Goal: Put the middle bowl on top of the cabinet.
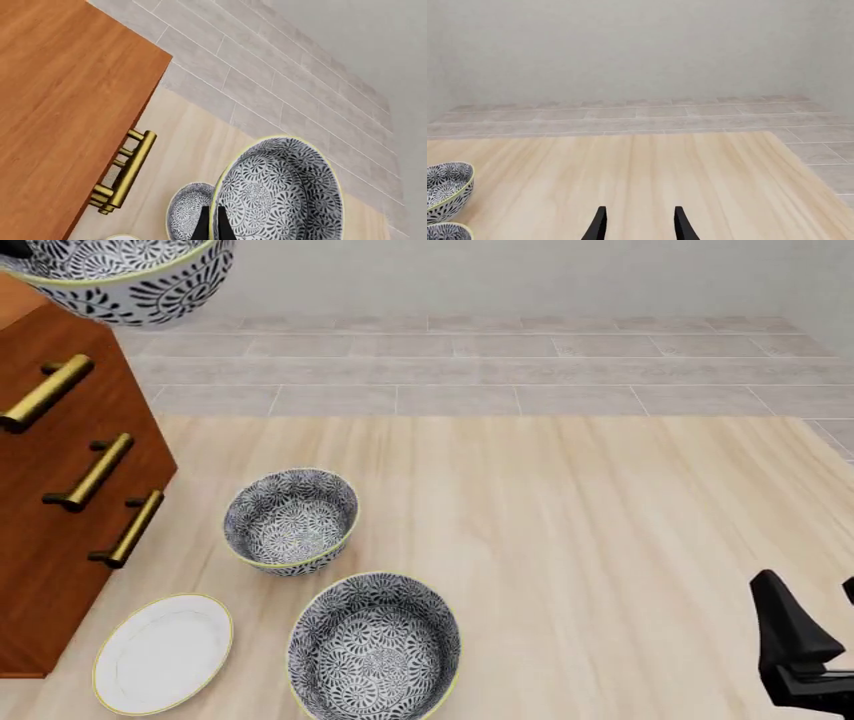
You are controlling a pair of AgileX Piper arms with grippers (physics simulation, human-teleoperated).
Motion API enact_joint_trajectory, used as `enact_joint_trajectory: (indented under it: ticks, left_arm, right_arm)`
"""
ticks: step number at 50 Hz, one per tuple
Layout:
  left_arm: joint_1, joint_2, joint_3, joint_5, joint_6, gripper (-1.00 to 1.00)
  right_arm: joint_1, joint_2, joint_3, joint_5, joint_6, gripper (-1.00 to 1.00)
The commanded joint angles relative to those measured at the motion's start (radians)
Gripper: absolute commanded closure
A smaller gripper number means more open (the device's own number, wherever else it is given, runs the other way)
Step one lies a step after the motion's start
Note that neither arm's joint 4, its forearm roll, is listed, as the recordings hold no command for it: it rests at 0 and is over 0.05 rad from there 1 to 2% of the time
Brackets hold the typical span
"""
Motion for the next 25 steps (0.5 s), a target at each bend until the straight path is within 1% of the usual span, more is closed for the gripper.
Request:
enact_joint_trajectory:
  ticks: [1, 7, 22, 25]
  left_arm:
    - [0.062, -0.009, -0.007, 0.01, -0.001, 1.0]
    - [0.104, -0.012, 0.005, 0.013, 0.001, 1.0]
    - [0.192, -0.027, 0.011, 0.035, -0.073, 1.0]
    - [0.207, -0.025, 0.001, 0.037, -0.07, 1.0]
  right_arm:
    - [0.003, 0.011, 0.0, -0.009, -0.002, -1.0]
    - [0.002, 0.008, 0.0, -0.006, -0.003, -1.0]
    - [0.002, 0.004, 0.0, -0.002, -0.005, -1.0]
    - [0.002, 0.005, 0.0, -0.003, -0.006, -1.0]
